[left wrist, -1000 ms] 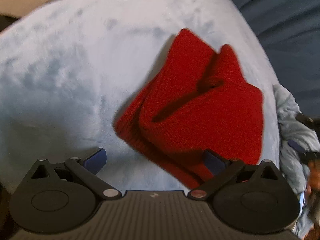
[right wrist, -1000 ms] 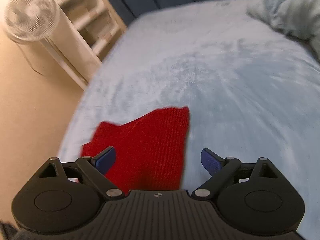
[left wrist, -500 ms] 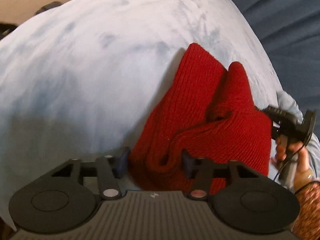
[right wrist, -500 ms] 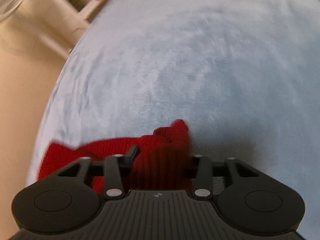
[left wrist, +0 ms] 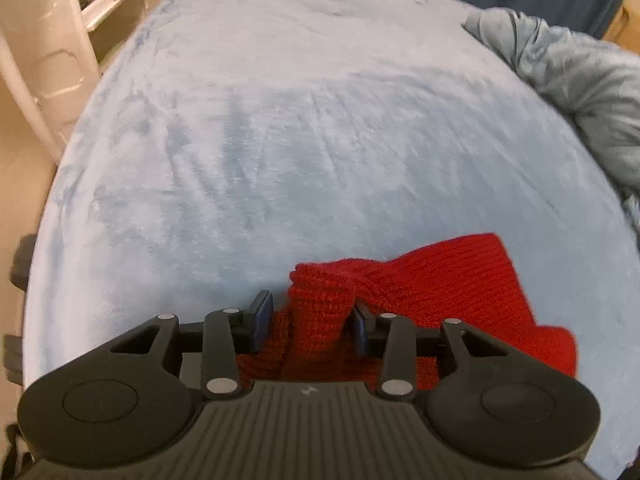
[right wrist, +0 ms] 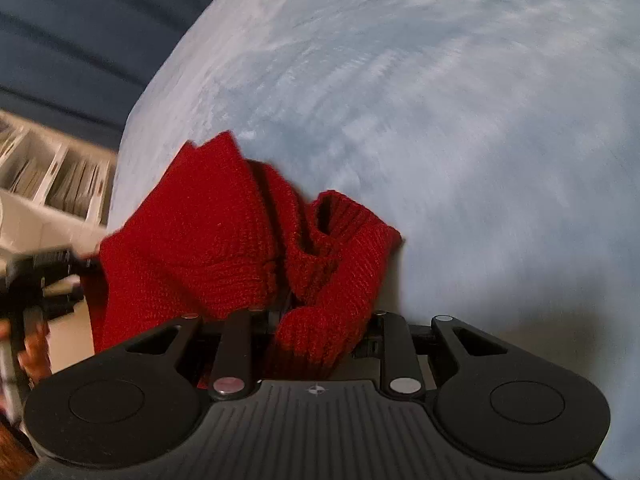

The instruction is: Fold small clothes

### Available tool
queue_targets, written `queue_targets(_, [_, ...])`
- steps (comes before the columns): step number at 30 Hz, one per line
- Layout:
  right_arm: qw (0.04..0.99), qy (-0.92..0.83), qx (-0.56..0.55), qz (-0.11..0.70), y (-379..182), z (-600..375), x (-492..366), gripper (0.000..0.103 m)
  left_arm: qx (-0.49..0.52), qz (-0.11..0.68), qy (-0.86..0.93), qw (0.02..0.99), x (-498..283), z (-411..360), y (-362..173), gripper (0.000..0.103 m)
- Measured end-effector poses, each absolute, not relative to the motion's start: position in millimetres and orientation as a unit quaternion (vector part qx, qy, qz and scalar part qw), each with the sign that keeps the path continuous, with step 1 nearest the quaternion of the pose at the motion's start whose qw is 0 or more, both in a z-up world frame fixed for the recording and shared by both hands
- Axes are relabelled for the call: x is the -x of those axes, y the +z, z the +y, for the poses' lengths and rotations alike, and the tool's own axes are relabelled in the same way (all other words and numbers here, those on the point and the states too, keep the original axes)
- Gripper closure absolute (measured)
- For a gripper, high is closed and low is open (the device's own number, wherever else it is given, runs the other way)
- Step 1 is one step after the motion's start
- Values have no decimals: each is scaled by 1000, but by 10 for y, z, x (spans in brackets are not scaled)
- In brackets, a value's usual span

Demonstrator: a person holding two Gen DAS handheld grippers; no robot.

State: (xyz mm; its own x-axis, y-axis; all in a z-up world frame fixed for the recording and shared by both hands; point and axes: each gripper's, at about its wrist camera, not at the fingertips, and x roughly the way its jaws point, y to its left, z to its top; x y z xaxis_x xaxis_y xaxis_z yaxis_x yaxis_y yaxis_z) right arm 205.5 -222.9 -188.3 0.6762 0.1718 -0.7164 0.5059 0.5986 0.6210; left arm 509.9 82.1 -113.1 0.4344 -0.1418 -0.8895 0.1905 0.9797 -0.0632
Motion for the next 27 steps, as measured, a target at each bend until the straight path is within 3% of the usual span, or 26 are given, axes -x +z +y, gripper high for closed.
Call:
queue_targets(1, [810, -108, -422, 391, -1858, -2228, -2114, 71, -24, 519, -93, 849, -5046, 859, -1132, 52])
queue_targets(2, [809, -109, -416, 400, -1841, -2276, -2181, 68, -20, 513, -87, 853, -4980, 943, -1102, 40])
queue_targets(3, [805, -109, -412, 413, -1834, -2351, -2242, 60, -8, 508, -74, 858, -4929, 1045, -1092, 19])
queue_targets(5, [800, -107, -409, 425, -1790, -2502, -2345, 56, 42, 513, -69, 854, -4805, 1276, -1120, 11])
queue_targets(7, [818, -108, -392, 407, -1676, -2642, -2391, 47, 74, 519, -103, 845, -4692, 1373, -1170, 11])
queue_targets(10, [845, -101, -369, 375, -1507, -2734, -2423, 44, 65, 502, -120, 854, -4552, 1317, -1275, 15])
queue_targets(12, [852, -93, -361, 369, -1461, -2760, -2437, 44, 60, 498, -131, 855, -4529, 1217, -1365, 74])
queue_targets(14, [854, -74, -352, 375, -1447, -2716, -2475, 44, 61, 490, -107, 863, -4502, 1168, -1357, 85])
queue_targets(19, [900, -1, -297, 318, -1128, -2607, -2600, 46, 133, 440, -75, 885, -4199, 1570, -1062, 87])
queue_targets(23, [906, 43, -262, 331, -1114, -2493, -2938, 46, 90, 472, -47, 875, -4366, 1518, -1372, 86])
queue_targets(25, [901, 49, -243, 355, -1171, -2430, -3069, 46, 104, 484, -45, 868, -4400, 1486, -1492, 80])
queue_targets(26, [901, 50, -235, 360, -1192, -2403, -3105, 46, 108, 474, -39, 873, -4377, 1488, -1491, 72])
queue_targets(27, [902, 51, -219, 368, -1219, -2360, -3138, 46, 107, 465, -33, 878, -4351, 1494, -1477, 50])
